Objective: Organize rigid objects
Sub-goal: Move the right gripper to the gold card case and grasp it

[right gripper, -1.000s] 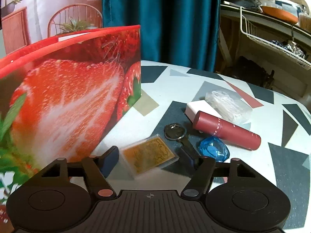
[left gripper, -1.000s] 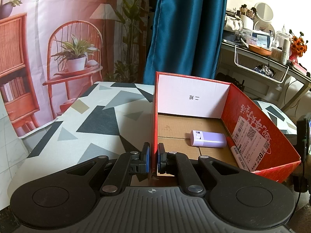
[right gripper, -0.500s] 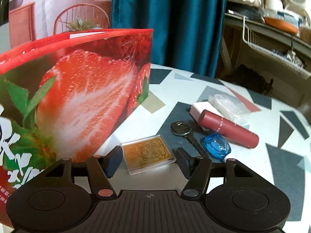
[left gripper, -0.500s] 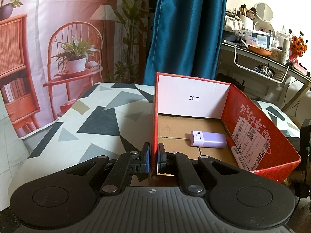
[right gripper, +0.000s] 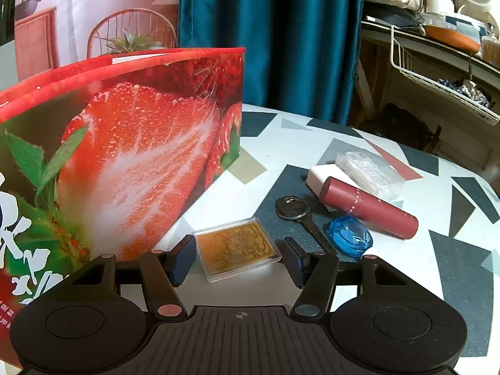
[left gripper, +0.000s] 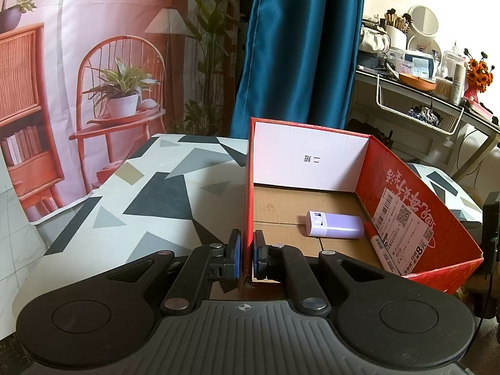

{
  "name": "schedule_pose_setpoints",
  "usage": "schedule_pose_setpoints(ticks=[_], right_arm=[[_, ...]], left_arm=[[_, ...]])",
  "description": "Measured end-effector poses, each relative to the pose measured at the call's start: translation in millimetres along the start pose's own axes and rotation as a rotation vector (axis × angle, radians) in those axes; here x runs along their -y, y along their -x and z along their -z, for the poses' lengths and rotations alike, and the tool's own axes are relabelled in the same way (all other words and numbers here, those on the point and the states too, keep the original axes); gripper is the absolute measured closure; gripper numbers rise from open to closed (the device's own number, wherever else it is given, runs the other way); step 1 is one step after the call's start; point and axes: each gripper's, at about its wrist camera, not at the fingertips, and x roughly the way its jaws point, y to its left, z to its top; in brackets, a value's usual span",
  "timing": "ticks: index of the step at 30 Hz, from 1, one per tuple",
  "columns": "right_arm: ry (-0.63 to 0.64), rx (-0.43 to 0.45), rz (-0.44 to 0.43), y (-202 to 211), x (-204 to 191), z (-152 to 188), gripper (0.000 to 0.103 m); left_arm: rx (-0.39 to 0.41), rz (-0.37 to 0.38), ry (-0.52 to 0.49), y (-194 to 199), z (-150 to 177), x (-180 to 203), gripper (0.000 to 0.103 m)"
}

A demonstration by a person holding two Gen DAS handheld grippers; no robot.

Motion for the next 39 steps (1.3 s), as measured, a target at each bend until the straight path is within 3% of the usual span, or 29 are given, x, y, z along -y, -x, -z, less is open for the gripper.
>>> schedule_pose_setpoints(ticks=[12,21,26,39], right_arm=[[-0.055,0.047,-0.007,10,7,1,0.048],[-0.010,-0.010,-0.033,2,-1,0,0.046],[0.000,-0.038,-0.067,-8,2,-9,0.038],[-0.024,-0.012,-0.055,2,3,-1,0.049]], left_arm=[[0.000,0.000,0.000,0,0,0,0.094],[-0.001,0.000,0.001,0,0,0,0.094],[-0.004,0.001,0.006,-1,1,-1,0.094],[-0.008,0.004,0.007,-2,0,-2,0.094]])
